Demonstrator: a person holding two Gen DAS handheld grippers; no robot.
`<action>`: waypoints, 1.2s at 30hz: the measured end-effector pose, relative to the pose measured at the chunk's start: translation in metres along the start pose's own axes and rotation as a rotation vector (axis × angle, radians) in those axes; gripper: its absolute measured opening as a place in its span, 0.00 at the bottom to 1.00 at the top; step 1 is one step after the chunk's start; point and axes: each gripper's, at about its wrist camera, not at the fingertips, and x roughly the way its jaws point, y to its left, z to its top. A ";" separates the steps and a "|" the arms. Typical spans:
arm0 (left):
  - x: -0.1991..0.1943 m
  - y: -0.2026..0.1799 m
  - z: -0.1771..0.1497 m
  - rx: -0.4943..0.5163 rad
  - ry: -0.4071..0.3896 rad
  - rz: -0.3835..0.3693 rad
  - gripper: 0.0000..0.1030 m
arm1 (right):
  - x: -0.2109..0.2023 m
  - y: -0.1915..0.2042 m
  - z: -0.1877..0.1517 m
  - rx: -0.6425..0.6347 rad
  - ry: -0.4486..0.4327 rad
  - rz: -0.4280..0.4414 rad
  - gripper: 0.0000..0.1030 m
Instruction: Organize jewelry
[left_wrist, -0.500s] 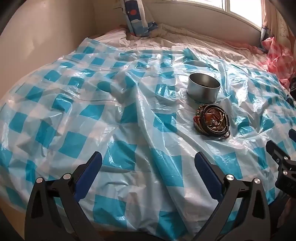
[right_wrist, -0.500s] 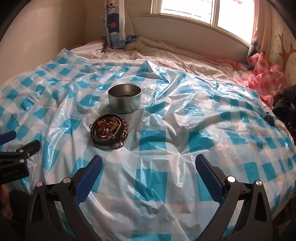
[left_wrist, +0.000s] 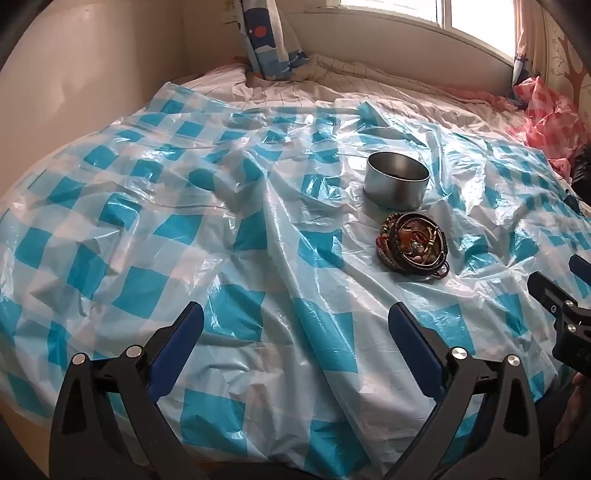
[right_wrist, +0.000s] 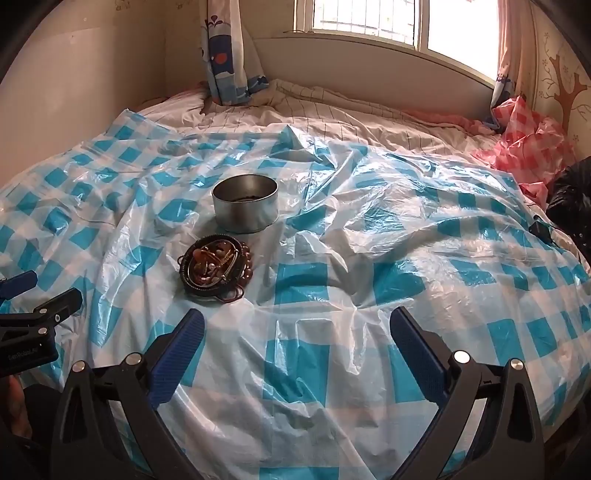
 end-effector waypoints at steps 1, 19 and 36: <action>0.000 0.000 0.000 0.000 -0.001 0.000 0.94 | 0.001 -0.010 0.003 0.006 -0.001 0.004 0.94; -0.003 0.000 -0.001 -0.001 -0.009 -0.003 0.94 | -0.001 -0.010 0.002 0.034 -0.012 0.005 0.94; -0.003 0.000 -0.002 -0.004 -0.010 -0.003 0.94 | -0.001 -0.010 0.002 0.033 -0.012 0.005 0.94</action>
